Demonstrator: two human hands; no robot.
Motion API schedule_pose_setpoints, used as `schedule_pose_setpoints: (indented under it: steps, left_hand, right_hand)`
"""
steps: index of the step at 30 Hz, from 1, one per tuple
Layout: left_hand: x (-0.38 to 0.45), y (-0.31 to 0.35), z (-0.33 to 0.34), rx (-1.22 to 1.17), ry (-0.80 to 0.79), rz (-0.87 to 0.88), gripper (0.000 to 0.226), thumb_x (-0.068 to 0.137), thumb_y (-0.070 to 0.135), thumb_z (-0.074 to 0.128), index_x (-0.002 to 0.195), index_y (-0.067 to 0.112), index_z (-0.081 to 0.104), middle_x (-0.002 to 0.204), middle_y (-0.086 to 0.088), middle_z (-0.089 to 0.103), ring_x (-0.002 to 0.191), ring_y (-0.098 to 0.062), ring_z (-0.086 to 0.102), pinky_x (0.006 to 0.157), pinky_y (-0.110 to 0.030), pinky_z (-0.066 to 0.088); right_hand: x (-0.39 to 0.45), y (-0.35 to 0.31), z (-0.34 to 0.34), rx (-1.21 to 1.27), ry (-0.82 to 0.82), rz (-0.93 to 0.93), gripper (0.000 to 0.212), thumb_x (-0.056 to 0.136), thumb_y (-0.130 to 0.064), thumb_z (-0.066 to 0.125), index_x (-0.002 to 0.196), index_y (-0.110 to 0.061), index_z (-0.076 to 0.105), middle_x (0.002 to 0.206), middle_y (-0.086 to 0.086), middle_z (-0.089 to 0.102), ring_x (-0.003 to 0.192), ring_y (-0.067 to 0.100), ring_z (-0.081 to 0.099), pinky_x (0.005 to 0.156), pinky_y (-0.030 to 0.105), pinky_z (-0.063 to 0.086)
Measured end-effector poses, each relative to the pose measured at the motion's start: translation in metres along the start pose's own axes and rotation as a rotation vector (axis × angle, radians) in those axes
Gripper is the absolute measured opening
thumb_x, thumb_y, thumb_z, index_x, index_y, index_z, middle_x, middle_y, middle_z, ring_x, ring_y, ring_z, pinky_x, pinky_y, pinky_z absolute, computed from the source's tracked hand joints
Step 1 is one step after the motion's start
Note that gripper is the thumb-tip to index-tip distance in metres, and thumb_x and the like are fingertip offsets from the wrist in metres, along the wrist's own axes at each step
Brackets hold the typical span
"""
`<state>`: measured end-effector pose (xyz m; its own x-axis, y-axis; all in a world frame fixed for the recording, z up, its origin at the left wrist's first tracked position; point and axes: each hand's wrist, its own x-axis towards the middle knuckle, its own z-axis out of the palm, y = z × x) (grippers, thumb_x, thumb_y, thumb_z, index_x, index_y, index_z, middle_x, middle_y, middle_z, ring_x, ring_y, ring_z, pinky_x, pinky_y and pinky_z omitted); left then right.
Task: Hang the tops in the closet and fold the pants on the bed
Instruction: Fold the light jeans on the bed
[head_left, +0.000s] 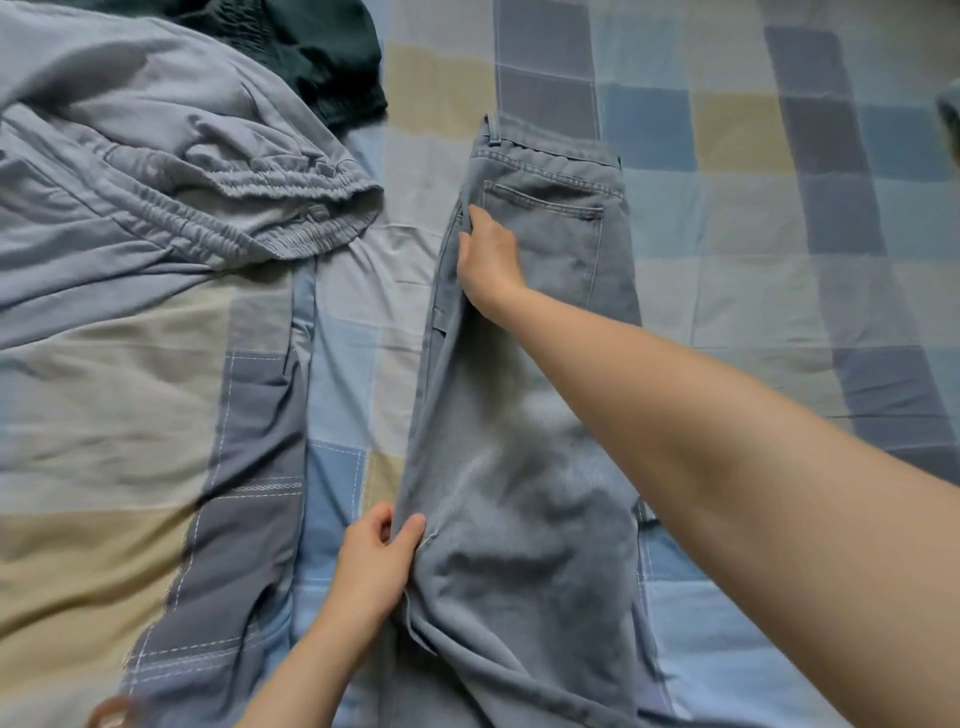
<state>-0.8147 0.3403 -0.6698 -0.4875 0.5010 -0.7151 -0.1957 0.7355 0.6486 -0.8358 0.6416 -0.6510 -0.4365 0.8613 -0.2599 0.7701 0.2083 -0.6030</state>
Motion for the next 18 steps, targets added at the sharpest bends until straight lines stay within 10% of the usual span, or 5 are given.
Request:
schedule_pose_setpoints:
  steps: [4, 12, 16, 18]
  left_hand:
    - [0.007, 0.002, -0.004, 0.217, -0.037, -0.053, 0.006, 0.083, 0.004, 0.062, 0.084, 0.01, 0.064, 0.074, -0.002, 0.068, 0.074, -0.022, 0.059, 0.076, -0.037, 0.049]
    - [0.099, 0.092, 0.03, 0.236, 0.067, 0.124, 0.025, 0.09, 0.027, 0.066, 0.102, 0.005, 0.066, 0.099, -0.014, 0.069, 0.092, -0.027, 0.064, 0.073, -0.031, 0.044]
    - [0.155, 0.151, 0.056, 0.262, 0.191, 0.189, 0.031, 0.087, 0.032, 0.065, 0.104, 0.005, 0.07, 0.106, -0.017, 0.071, 0.101, -0.032, 0.065, 0.081, -0.035, 0.048]
    - [0.173, 0.172, 0.063, 0.365, 0.271, 0.275, 0.027, 0.086, 0.031, 0.064, 0.098, 0.008, 0.07, 0.103, -0.018, 0.071, 0.1, -0.036, 0.064, 0.079, -0.036, 0.046]
  right_hand:
    - [0.0, 0.006, -0.006, -0.141, -0.198, -0.014, 0.031, 0.1, -0.025, 0.041, 0.077, -0.01, 0.054, 0.09, 0.014, 0.057, 0.089, 0.028, 0.05, 0.077, 0.033, 0.039]
    - [0.001, 0.137, -0.1, -0.002, 0.311, 0.528, 0.038, 0.092, -0.036, 0.052, 0.121, -0.011, 0.052, 0.132, 0.018, 0.046, 0.124, 0.035, 0.042, 0.102, 0.035, 0.033]
    - [0.015, 0.17, -0.114, 0.405, 0.034, 0.563, 0.036, 0.09, -0.05, 0.055, 0.084, -0.014, 0.052, 0.073, 0.005, 0.05, 0.067, 0.022, 0.051, 0.056, 0.025, 0.041]
    - [0.031, 0.167, -0.113, 0.539, -0.016, 0.542, 0.041, 0.089, -0.053, 0.057, 0.092, -0.012, 0.058, 0.076, 0.0, 0.058, 0.063, 0.013, 0.056, 0.053, 0.02, 0.045]
